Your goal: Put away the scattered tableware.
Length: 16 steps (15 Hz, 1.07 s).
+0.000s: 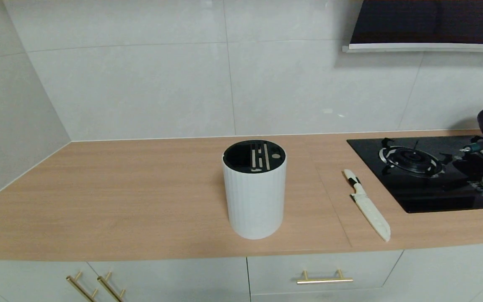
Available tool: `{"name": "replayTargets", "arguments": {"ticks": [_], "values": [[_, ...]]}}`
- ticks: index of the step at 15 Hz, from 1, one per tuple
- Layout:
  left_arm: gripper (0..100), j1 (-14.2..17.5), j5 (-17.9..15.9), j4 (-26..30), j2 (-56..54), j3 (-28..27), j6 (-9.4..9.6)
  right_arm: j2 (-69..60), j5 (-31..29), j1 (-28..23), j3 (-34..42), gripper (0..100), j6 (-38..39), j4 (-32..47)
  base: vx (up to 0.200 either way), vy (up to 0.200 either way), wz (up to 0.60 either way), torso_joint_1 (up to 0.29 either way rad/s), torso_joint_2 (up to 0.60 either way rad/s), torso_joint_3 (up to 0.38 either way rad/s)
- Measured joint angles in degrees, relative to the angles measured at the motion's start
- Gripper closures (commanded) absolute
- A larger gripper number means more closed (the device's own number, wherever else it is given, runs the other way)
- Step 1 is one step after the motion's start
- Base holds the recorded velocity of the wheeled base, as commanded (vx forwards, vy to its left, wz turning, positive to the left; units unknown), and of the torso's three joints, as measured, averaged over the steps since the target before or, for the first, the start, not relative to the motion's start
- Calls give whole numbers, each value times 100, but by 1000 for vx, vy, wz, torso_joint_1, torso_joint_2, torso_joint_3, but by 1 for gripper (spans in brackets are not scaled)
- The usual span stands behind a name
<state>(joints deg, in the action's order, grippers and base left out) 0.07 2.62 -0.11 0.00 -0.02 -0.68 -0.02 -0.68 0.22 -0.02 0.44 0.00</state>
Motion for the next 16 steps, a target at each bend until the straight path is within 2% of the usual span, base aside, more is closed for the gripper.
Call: {"name": "replayTargets", "arguments": {"ticks": [5,12,16], "values": [[0,0,0,4,0,0,0,0,0,0,0,0,0,0,0,0,0,263,-574,-317],[0,0,0,1,0,2,0,0,-5,2,0,0,5,0,0,0,0,180,-388,-210],[0,0,0,4,0,0,2,2,-7,0,0,0,-9,5,0,0,0,12,-24,-15]]}}
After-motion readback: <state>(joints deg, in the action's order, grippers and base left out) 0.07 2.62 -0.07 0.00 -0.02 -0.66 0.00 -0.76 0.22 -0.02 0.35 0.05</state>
